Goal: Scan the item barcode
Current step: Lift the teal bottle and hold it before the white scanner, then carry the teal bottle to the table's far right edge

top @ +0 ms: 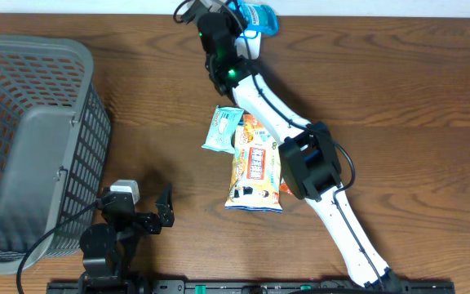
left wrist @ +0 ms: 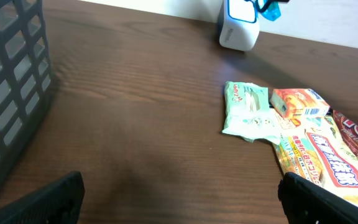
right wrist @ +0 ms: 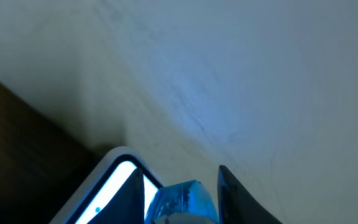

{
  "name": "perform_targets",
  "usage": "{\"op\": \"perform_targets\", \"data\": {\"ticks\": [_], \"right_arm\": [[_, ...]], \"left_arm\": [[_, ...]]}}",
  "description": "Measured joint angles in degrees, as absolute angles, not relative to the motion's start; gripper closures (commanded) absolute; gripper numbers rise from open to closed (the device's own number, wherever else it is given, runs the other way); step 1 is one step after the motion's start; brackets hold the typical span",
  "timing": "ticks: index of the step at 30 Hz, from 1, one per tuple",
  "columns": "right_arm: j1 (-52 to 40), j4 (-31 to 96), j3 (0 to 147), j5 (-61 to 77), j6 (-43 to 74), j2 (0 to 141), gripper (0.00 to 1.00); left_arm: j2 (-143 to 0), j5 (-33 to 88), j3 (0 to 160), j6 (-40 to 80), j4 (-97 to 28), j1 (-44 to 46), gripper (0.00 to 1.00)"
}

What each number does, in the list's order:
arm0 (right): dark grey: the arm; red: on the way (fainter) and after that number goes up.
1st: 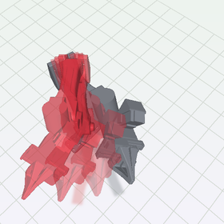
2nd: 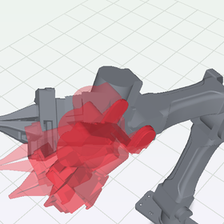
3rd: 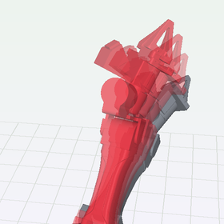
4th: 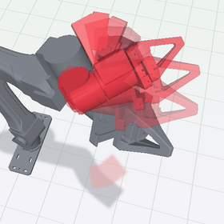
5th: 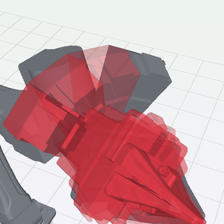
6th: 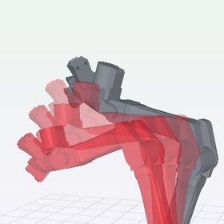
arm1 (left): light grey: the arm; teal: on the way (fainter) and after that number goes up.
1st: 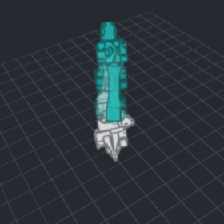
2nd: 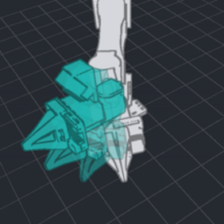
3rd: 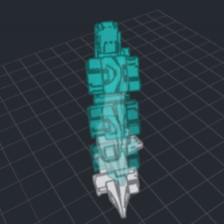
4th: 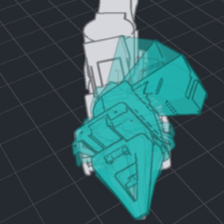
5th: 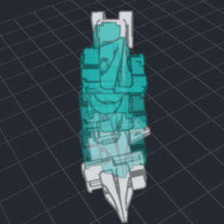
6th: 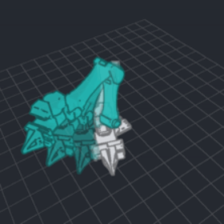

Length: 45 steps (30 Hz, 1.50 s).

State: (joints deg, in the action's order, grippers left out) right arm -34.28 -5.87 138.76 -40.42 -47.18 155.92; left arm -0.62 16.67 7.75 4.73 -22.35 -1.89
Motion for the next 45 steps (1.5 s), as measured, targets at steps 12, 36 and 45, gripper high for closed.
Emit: {"op": "perform_targets", "data": {"ticks": [12,36,45], "right_arm": [[-34.6,-6.1,138.8,-42.7,-50.6,156.0,0.99],[-19.5,35.0,140.4,-50.4,-34.0,142.1,0.99],[-8.8,53.6,141.4,-42.7,-17.2,138.4,0.99]], "left_arm": [[-0.6,16.6,7.7,4.7,-22.3,-1.9,0.0],[-0.6,16.6,7.7,4.7,-22.3,-1.9,0.0],[-0.6,16.6,7.7,4.7,-22.3,-1.9,0.0]]}}
